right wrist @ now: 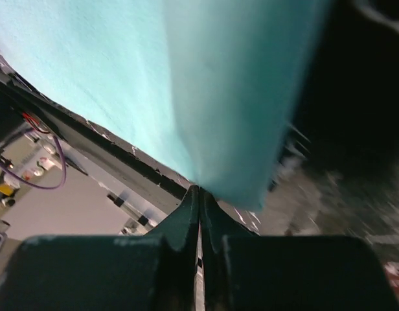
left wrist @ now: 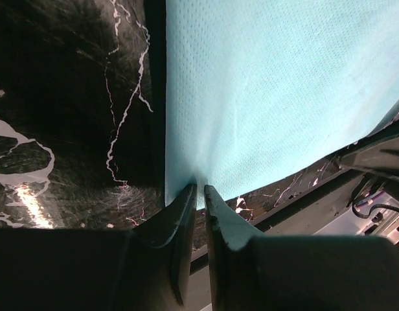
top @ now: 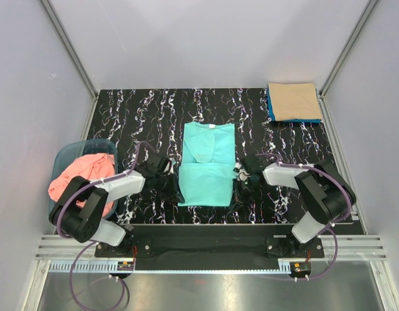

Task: Fold and stack the t-shirts
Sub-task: Fold the tshirt

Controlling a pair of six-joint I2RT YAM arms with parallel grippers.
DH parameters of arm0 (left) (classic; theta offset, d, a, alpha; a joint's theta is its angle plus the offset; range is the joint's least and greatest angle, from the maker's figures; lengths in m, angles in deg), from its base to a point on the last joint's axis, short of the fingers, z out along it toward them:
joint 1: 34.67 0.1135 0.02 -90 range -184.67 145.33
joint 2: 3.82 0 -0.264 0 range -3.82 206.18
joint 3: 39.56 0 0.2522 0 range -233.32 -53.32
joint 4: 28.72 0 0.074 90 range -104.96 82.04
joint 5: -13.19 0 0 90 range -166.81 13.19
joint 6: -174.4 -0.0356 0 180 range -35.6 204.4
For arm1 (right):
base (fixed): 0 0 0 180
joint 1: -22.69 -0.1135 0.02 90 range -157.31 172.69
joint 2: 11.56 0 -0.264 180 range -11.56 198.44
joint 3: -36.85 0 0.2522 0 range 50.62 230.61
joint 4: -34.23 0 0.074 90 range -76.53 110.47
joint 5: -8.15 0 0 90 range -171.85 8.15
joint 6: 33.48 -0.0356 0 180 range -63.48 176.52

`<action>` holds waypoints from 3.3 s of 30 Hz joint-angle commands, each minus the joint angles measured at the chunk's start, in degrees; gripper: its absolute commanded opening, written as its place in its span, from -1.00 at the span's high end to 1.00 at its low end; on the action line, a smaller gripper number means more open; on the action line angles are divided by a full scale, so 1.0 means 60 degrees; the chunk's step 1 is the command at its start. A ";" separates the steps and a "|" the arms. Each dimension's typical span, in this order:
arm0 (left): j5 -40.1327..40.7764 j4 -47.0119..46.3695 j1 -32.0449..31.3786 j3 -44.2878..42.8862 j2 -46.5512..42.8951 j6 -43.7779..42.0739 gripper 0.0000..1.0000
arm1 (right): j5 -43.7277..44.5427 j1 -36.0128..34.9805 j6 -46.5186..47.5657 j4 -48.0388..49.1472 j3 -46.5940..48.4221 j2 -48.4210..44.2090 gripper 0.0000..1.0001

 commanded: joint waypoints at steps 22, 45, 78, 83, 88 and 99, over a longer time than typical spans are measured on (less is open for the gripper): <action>0.1307 0.2583 0.0168 -0.3129 -0.1217 -0.0876 0.25 | 0.1379 0.1281 0.0116 -0.1795 0.4096 0.0413 0.45; 0.1569 0.1936 0.1708 -0.5741 0.4659 -0.1713 0.91 | 0.2330 0.2453 0.1170 -0.2541 0.6647 0.4208 1.00; 0.1965 0.1790 0.1767 -0.5259 0.4792 -0.1625 0.93 | 0.2359 0.2658 0.1916 -0.2572 0.6413 0.4166 1.00; 0.2157 0.1805 0.1723 -0.4323 0.3622 -0.1625 0.93 | 0.2872 0.2658 0.2225 -0.2996 0.6603 0.3669 1.00; 0.2273 0.2009 0.1620 -0.3852 0.2232 -0.1420 0.54 | 0.3078 0.2658 0.2299 -0.3347 0.6604 0.2805 0.93; 0.3665 0.3547 0.1606 -0.3592 -0.0184 -0.1158 -0.43 | 0.1163 0.2322 0.1669 -0.2852 0.3208 -0.0211 0.02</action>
